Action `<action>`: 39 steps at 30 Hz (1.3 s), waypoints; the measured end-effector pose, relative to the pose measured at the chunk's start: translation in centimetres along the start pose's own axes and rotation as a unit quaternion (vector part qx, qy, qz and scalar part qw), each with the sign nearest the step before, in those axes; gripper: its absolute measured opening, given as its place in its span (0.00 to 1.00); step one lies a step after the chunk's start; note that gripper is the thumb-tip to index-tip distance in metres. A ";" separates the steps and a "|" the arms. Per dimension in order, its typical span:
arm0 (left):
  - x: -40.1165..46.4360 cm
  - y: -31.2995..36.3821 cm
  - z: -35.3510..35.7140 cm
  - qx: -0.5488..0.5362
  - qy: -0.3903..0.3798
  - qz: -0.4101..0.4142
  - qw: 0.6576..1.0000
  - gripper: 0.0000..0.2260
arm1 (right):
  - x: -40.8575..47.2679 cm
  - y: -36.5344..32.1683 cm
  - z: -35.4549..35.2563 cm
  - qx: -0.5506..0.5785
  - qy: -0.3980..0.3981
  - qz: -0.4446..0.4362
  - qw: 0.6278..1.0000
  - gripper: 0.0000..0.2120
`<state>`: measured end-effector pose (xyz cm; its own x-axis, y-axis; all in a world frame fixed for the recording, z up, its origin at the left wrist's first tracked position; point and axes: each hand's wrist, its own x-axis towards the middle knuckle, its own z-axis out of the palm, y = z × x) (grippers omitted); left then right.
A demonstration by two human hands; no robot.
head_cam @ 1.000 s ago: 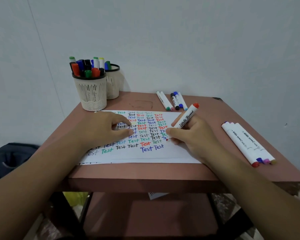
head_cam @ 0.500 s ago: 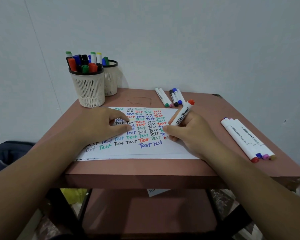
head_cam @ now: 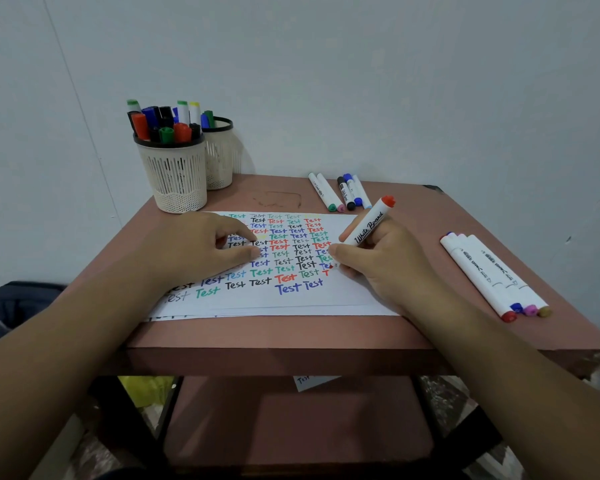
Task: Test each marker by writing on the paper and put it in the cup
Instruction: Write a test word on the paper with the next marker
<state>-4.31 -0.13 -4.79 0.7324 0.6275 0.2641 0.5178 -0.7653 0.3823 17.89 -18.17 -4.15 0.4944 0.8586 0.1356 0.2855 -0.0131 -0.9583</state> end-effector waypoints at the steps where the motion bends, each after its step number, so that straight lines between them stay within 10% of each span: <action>1: 0.0 -0.1 0.0 0.000 0.000 0.001 1.000 0.18 | 0.0 0.0 0.0 -0.002 0.002 0.001 1.000 0.07; 39: 0.0 0.0 -0.1 -0.009 0.001 0.005 1.000 0.20 | 0.1 0.2 0.0 -0.053 0.008 -0.024 0.998 0.09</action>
<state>-4.35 -0.12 -4.76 0.7366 0.6204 0.2695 0.5027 -0.7687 0.3955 17.95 -18.08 -4.34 0.4908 0.8513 0.1857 0.3949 -0.0274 -0.9183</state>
